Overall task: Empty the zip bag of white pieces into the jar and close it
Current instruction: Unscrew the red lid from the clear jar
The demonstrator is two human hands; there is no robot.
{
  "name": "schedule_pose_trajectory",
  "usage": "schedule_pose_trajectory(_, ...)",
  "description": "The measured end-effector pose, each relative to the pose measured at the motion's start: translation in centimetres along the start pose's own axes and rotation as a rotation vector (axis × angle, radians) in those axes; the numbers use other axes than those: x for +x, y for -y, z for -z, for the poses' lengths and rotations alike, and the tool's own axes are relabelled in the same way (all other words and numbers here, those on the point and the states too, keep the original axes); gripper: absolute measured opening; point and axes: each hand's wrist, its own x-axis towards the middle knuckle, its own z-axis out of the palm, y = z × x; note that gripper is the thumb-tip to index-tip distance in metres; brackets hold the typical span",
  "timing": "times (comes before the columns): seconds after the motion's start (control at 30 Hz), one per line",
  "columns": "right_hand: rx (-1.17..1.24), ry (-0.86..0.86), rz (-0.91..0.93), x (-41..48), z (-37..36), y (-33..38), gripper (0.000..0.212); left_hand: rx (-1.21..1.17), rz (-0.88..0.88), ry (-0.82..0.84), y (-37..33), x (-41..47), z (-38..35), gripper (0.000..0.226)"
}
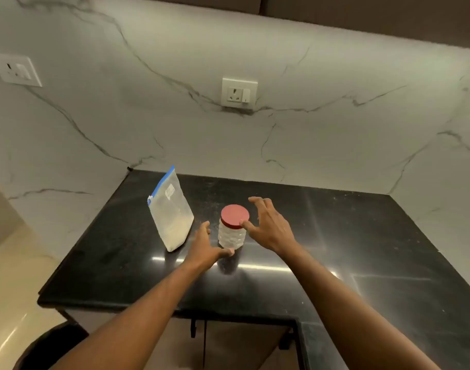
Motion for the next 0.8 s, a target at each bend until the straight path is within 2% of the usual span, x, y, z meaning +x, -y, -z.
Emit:
schedule_pose_trajectory(0.13,-0.112,0.139,-0.111,2.5,-1.8,0.7,0.096,0.007,-0.036,0.032,0.4,3.0,-0.8,0.132)
schedule_pose_trajectory(0.23,-0.131,0.188,-0.164,4.6,-2.8,1.1,0.105,-0.01,-0.087,0.025,0.6,5.2,-1.9,0.144)
schedule_pose_trajectory(0.3,-0.179,0.214,-0.182,5.8,-3.2,1.4,0.107,-0.018,-0.139,0.021,0.7,6.5,-2.5,0.143)
schedule_pose_trajectory(0.47,-0.375,0.251,-0.174,7.2,-4.2,2.3,0.09,0.044,-0.252,-0.033,1.7,7.9,-3.1,0.112)
schedule_pose_trajectory(0.67,-0.375,0.306,-0.177,8.8,-4.0,3.0,0.064,0.114,-0.314,-0.028,2.7,9.4,-2.2,0.096)
schedule_pose_trajectory(0.73,-0.374,0.324,-0.133,9.2,-3.7,2.9,0.06,0.108,-0.327,-0.017,2.9,9.8,-2.0,0.094)
schedule_pose_trajectory(0.8,-0.376,0.416,-0.023,9.8,-3.1,2.8,0.062,0.098,-0.34,0.009,3.1,10.0,-1.8,0.086)
